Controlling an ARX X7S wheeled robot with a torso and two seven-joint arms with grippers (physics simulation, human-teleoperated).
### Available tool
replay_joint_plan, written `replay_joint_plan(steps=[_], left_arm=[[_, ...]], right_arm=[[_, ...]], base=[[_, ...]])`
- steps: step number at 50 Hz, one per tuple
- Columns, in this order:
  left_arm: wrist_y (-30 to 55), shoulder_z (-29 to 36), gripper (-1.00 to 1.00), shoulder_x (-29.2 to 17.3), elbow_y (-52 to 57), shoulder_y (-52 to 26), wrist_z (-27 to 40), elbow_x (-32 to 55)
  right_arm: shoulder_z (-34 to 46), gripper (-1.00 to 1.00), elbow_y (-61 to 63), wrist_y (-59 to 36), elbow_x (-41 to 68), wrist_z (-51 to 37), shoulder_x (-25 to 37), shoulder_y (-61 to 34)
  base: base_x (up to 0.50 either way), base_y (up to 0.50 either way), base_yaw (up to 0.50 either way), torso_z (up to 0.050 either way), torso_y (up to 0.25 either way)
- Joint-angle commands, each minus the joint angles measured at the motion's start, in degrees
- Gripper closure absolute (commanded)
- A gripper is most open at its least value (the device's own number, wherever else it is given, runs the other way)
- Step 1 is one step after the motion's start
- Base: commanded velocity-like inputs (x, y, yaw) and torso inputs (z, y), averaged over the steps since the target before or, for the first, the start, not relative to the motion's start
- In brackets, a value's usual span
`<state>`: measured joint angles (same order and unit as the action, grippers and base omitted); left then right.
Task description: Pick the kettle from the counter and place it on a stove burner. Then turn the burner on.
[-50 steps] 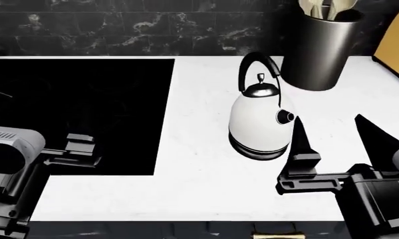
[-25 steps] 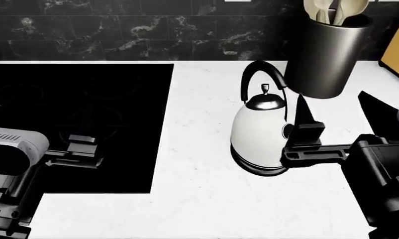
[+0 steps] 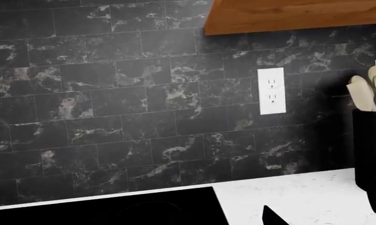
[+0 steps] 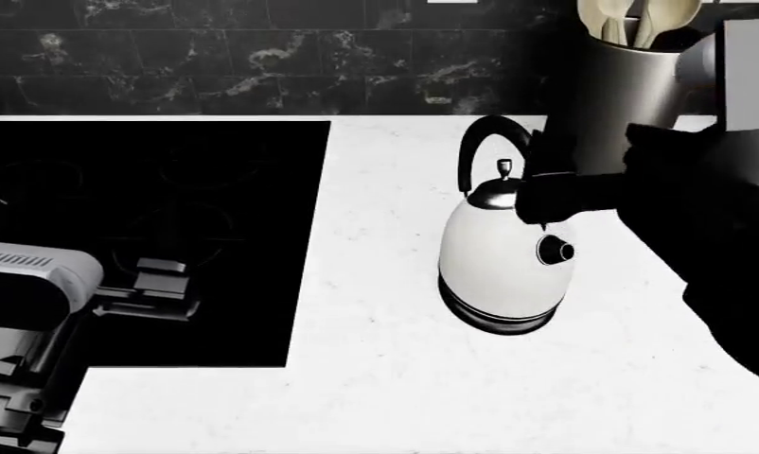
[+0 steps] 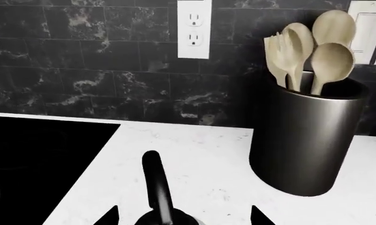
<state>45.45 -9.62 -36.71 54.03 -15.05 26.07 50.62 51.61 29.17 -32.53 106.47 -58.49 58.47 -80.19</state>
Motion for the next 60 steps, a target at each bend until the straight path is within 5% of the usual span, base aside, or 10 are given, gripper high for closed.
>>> replay_joint_plan(steps=[1, 17, 37, 38, 60], left_arm=[[-1.01, 0.61, -1.0, -0.18, -0.69, 0.86, -0.54, -1.13], [-2.53, 1.62, -1.0, -0.02, -1.46, 2.13, -1.21, -2.76], [-3.44, 2.29, -1.0, -0.16, -2.57, 2.52, -1.38, -3.74], [-3.46, 2.33, -1.0, -0.19, -2.56, 2.54, -1.37, -3.75], [-3.07, 2.84, -1.0, -0.74, -2.35, 1.42, -0.61, -2.92]], right_arm=[[2.95, -1.0, -11.97, -5.1, -0.93, 5.11, -5.7, -3.2], [8.72, -1.0, -23.44, -10.02, -8.56, 14.55, -14.82, -4.58], [12.37, -1.0, -28.8, -10.99, -14.4, 19.78, -18.83, -3.87], [12.43, 1.0, -29.01, -10.87, -14.69, 19.71, -18.9, -3.82], [10.47, 1.0, -26.07, -7.66, -18.54, 17.07, -17.39, -5.39]], base=[[0.0, 0.0, 0.0, 0.0, 0.0], [0.0, 0.0, 0.0, 0.0, 0.0], [0.0, 0.0, 0.0, 0.0, 0.0], [0.0, 0.0, 0.0, 0.0, 0.0], [0.0, 0.0, 0.0, 0.0, 0.0]])
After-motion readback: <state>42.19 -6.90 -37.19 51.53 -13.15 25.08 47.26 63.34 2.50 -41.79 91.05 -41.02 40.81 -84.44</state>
